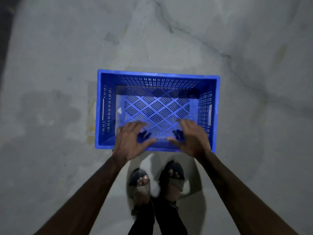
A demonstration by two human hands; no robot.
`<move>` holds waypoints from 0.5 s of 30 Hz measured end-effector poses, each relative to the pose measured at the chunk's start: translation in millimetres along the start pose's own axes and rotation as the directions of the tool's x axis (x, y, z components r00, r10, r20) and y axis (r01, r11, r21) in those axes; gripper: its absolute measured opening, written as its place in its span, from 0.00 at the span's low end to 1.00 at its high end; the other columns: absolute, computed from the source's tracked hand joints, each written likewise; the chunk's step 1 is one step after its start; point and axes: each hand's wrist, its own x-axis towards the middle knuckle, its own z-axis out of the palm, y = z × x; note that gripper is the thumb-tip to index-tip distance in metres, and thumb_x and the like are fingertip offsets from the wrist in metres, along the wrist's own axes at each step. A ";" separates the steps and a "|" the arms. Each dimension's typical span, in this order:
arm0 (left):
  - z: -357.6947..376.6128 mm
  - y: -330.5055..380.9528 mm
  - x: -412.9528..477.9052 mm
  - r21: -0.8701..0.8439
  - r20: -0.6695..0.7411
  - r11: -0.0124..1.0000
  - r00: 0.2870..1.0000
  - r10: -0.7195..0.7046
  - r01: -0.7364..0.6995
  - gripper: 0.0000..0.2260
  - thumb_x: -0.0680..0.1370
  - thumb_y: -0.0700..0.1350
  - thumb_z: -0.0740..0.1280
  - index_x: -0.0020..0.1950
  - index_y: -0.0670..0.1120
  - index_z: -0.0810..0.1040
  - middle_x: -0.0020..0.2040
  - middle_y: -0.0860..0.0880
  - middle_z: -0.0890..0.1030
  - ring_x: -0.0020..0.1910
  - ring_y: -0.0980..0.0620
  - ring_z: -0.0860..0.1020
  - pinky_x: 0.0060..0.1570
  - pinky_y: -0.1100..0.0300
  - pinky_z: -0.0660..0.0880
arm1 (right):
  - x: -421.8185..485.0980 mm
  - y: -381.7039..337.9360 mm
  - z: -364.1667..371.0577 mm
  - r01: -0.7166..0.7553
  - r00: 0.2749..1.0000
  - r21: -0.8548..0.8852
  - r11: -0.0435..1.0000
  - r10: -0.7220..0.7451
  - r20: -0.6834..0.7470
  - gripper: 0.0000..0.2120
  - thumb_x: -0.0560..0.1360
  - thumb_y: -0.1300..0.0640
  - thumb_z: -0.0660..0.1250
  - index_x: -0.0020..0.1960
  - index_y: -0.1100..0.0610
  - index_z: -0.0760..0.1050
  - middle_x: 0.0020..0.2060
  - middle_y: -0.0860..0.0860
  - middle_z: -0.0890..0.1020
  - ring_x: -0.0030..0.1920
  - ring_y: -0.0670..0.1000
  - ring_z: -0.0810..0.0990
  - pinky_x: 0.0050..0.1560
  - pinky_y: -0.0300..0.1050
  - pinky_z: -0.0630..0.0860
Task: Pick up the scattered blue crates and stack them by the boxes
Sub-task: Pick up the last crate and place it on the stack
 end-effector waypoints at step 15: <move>-32.0 -93.3 57.1 -0.450 -0.223 0.788 0.802 -0.554 0.420 0.32 0.82 0.69 0.52 0.82 0.56 0.50 0.69 0.43 0.78 0.64 0.38 0.78 0.63 0.41 0.75 | 34.8 80.7 3.1 -0.481 0.754 0.627 0.613 0.654 -0.062 0.24 0.83 0.35 0.49 0.75 0.45 0.61 0.64 0.57 0.80 0.61 0.63 0.79 0.61 0.60 0.75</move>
